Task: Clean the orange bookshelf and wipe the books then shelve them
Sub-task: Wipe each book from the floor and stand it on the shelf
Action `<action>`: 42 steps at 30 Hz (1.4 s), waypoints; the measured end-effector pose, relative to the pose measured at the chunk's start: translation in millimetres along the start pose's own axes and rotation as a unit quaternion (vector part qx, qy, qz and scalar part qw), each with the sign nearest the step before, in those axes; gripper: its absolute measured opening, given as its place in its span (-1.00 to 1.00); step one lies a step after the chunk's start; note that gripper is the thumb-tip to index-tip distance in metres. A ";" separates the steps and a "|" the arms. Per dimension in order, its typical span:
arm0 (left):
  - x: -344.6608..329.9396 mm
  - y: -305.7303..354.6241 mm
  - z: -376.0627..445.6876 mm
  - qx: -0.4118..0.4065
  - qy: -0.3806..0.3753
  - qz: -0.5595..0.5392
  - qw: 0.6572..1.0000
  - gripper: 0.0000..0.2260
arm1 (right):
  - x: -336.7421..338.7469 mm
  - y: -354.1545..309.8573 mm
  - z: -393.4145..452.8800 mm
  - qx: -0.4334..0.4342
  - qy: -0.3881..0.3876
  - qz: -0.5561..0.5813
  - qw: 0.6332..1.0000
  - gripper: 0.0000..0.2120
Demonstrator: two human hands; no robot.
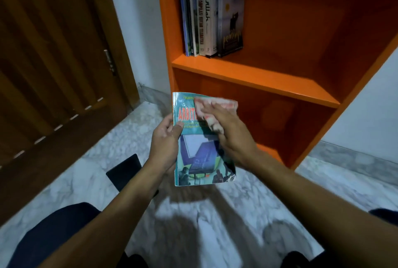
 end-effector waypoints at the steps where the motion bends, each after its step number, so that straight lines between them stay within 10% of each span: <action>1: 4.6 1.1 1.9 0.002 0.013 -0.010 1.000 -0.81 | -8.0 0.7 -10.3 0.019 0.006 0.019 1.000 -0.39; 10: 20.7 9.6 11.5 0.017 0.080 -0.070 0.994 -0.82 | -44.1 5.9 -85.6 0.105 -0.039 0.057 0.992 -0.59; 14: 20.9 12.0 13.5 -0.017 0.082 -0.014 0.996 -0.82 | -36.8 20.6 -93.3 0.017 -0.090 0.080 0.993 -0.60; 21: 17.2 6.6 11.7 -0.057 0.054 0.099 0.992 -0.79 | 1.9 33.9 -61.5 -0.139 0.039 0.193 0.970 -0.92; 27: 1.0 -7.8 2.2 -0.044 -0.017 0.125 0.991 -0.77 | 37.0 26.2 -5.7 -0.227 0.116 0.296 0.920 -0.82; 34: -11.4 -16.3 -2.1 -0.050 -0.034 0.089 0.994 -0.73 | 1.2 -17.6 28.7 0.015 0.065 -0.017 0.998 -0.52; 42: 20.2 -6.0 8.9 0.026 0.099 -0.111 0.988 -0.78 | -73.7 -37.9 -33.8 0.125 -0.030 0.035 0.991 -0.39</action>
Point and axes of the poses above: each hand's wrist, its own z-axis towards the middle knuckle, its own x-axis out of the back of the hand, y = z × x, the point moved 5 cm from there along z, towards the middle knuckle, and after that the axes turned 7 degrees about -z, right-handed, at the moved point
